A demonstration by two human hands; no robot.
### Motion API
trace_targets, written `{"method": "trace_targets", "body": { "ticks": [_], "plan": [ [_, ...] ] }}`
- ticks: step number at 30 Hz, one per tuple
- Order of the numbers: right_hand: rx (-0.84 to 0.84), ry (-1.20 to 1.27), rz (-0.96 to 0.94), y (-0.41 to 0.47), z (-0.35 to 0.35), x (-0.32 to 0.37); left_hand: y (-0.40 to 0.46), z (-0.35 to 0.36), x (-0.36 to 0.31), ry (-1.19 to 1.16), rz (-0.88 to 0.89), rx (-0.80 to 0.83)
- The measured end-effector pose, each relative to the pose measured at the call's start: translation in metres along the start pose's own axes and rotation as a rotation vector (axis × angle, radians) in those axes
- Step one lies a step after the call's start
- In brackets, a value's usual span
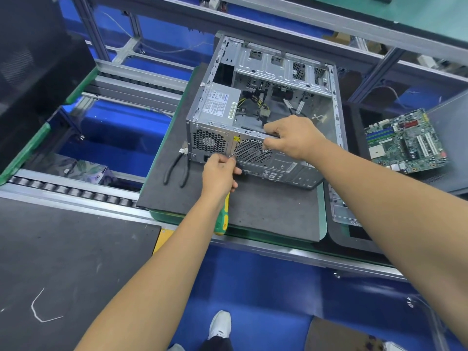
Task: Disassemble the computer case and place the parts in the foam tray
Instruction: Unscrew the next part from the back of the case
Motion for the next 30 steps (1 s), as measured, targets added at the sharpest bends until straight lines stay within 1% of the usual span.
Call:
{"method": "trace_targets", "body": {
  "ticks": [3, 8, 12, 20, 25, 30],
  "plan": [
    [0.006, -0.002, 0.005, 0.000, -0.001, 0.000, -0.001, 0.002, 0.000, -0.001, -0.041, 0.005],
    [0.010, 0.009, 0.018, -0.001, -0.003, 0.003, -0.006, 0.012, -0.003, -0.126, -0.121, -0.094],
    [0.016, 0.001, 0.022, -0.001, -0.003, 0.004, -0.009, 0.018, -0.005, -0.151, -0.145, -0.105],
    [0.013, -0.013, 0.013, -0.002, -0.004, 0.005, -0.005, 0.017, -0.003, 0.014, -0.075, -0.057],
    [0.022, 0.000, 0.018, -0.002, -0.004, 0.006, -0.005, 0.015, 0.000, 0.021, -0.023, -0.059],
    [-0.021, 0.146, 0.039, -0.004, -0.007, 0.004, -0.006, 0.014, 0.001, 0.016, 0.011, -0.049]
  ]
}}
Point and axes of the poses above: each hand's wrist, its own y-axis towards the middle knuckle, its own z-axis out of the palm, x = y × z, the point moved 3 cm from there along y, towards the middle knuckle, and after that the axes turned 8 degrees about -x, right-handed, at the moved point
